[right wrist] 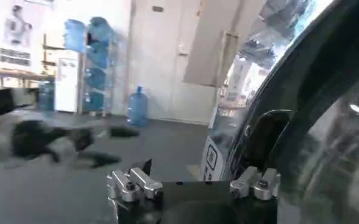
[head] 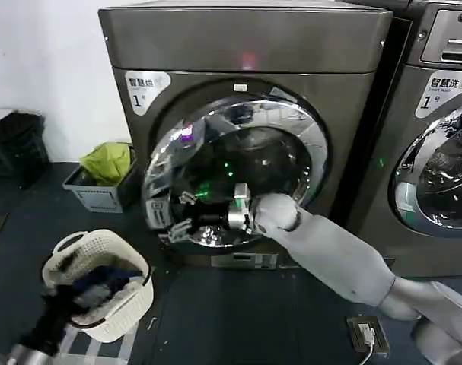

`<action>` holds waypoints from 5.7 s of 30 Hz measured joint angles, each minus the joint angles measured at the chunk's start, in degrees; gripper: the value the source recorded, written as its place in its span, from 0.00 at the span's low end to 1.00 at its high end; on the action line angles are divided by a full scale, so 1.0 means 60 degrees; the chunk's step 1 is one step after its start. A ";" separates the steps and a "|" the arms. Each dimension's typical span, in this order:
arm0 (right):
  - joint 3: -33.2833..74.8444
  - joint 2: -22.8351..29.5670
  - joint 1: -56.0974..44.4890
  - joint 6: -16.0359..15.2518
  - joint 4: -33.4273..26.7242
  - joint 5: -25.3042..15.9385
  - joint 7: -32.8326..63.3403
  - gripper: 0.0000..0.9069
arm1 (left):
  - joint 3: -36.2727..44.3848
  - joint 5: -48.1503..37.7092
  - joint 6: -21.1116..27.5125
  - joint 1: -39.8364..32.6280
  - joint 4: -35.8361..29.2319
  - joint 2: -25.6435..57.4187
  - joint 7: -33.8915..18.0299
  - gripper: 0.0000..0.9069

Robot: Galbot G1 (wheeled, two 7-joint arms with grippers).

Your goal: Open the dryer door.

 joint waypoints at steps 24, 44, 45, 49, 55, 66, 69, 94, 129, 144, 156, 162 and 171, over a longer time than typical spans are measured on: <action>0.0848 -0.2470 -0.0659 -0.0057 0.2685 0.0873 -0.2733 1.00 | 0.1490 -0.0603 -0.0022 -0.2873 0.2068 0.2509 0.0142 1.00; 0.4945 -0.3307 -0.3202 0.0236 0.1714 0.1109 -0.3898 1.00 | 0.5444 -0.0252 0.0260 -0.6909 0.3621 0.2243 0.0738 1.00; 0.5297 -0.3395 -0.3429 0.0244 0.1705 0.1082 -0.3888 1.00 | 0.5599 -0.0211 0.0261 -0.6967 0.3616 0.2184 0.0756 1.00; 0.6553 -0.3757 -0.4531 0.0288 0.1809 0.0837 -0.3804 1.00 | 0.6019 -0.0141 0.0252 -0.7194 0.3631 0.2013 0.0774 1.00; 0.9377 -0.4281 -0.7487 0.0620 0.2190 0.0586 -0.3798 1.00 | 0.6730 -0.0185 0.0152 -0.7712 0.3863 0.1874 0.0845 1.00; 1.5958 -0.3453 -1.3427 0.1164 0.2995 0.0694 -0.3873 1.00 | 0.8144 -0.0354 -0.0095 -0.8426 0.3703 0.1596 0.0894 1.00; 1.7585 -0.2872 -1.4742 0.1661 0.3107 0.0662 -0.3711 1.00 | 0.8590 -0.0373 -0.0155 -0.8529 0.3585 0.1480 0.0901 1.00; 2.4236 0.3229 -1.7229 0.2311 0.2761 -0.3785 0.4806 1.00 | 1.2916 0.0065 -0.0518 -1.0385 0.4967 -0.1051 0.0698 1.00; 2.5766 0.4933 -1.7016 0.0662 0.2891 -0.5214 0.9789 1.00 | 1.2193 -0.0986 0.4050 -0.8482 0.1430 0.0305 -0.2749 1.00; 2.4972 0.4624 -1.6788 0.0731 0.3193 -0.4925 0.9601 1.00 | 0.7657 -0.4755 0.7532 -0.6751 -0.0374 0.4378 -0.5349 1.00; 2.4365 0.4947 -1.6775 0.1047 0.3639 -0.4314 0.9217 1.00 | 0.7814 -1.2391 0.7528 -0.8718 0.1673 0.6972 -0.9448 1.00; 2.4261 0.5065 -1.6835 0.1549 0.3601 -0.4252 0.9122 1.00 | 0.8129 -1.4820 0.7524 -0.9379 0.2457 0.7195 -1.0543 1.00; 2.4156 0.5149 -1.6786 0.1631 0.3668 -0.4326 0.9133 1.00 | 0.8286 -1.5778 0.7520 -0.9677 0.3011 0.7411 -1.0611 1.00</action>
